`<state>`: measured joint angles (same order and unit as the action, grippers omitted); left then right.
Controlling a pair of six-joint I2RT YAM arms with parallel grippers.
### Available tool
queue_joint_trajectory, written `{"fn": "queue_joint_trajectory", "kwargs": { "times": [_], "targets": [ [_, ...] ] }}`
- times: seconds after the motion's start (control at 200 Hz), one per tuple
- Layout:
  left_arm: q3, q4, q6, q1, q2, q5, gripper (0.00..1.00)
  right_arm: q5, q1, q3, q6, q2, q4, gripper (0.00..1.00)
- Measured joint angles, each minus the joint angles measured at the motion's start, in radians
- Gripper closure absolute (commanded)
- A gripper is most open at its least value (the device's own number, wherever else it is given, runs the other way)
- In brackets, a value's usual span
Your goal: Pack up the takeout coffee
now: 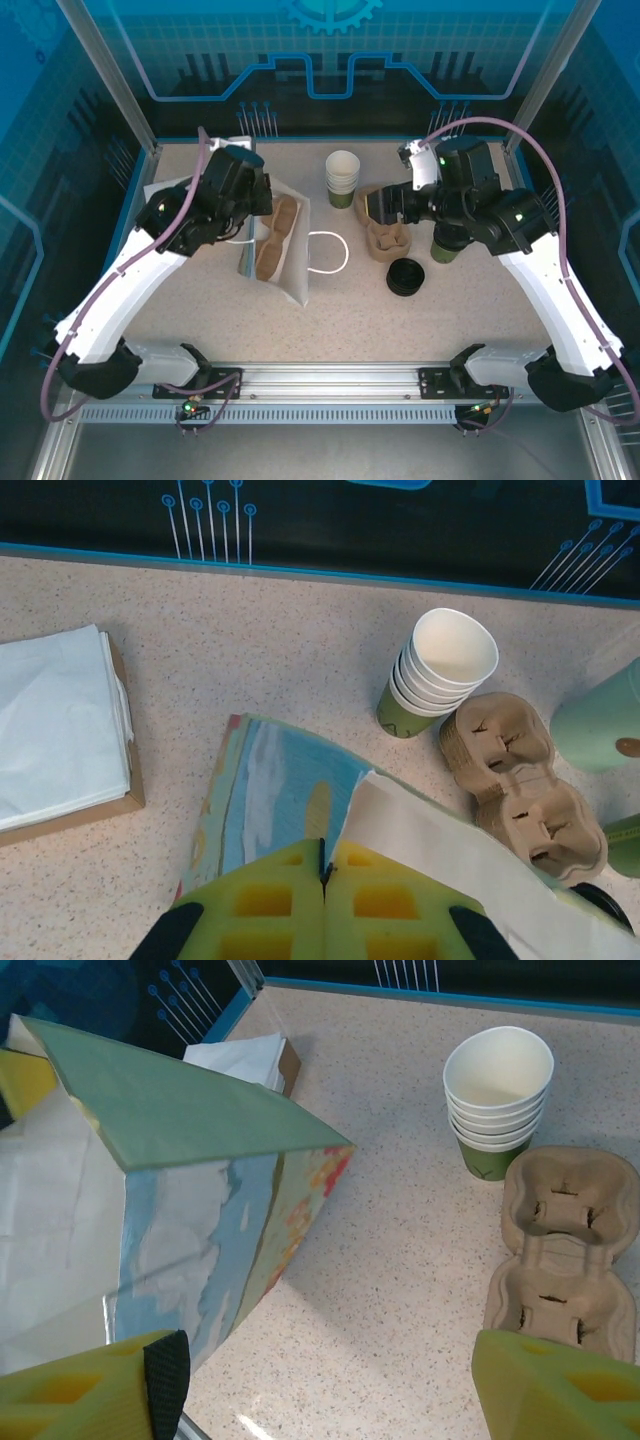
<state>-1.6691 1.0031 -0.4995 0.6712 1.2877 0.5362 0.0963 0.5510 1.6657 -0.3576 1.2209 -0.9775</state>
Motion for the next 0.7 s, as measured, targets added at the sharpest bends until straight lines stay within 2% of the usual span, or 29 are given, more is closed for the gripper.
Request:
{"fn": "queue_joint_trajectory", "kwargs": {
  "times": [0.22,0.39,0.57,0.7],
  "targets": [
    [0.053,-0.052,-0.054,0.032,-0.01,0.068,1.0,0.021,0.026,-0.034,-0.026,-0.02,0.045,0.22],
    [0.053,-0.07,-0.117,0.043,0.004,0.074,1.0,0.039,0.068,-0.044,-0.051,-0.01,0.065,0.23],
    [0.053,-0.075,-0.209,0.045,0.036,0.061,1.0,0.012,0.112,-0.056,-0.087,-0.003,0.074,0.35],
    [0.049,-0.073,-0.271,0.044,0.071,0.034,1.0,-0.03,0.143,-0.003,-0.114,0.006,0.048,0.37]
  ]
}}
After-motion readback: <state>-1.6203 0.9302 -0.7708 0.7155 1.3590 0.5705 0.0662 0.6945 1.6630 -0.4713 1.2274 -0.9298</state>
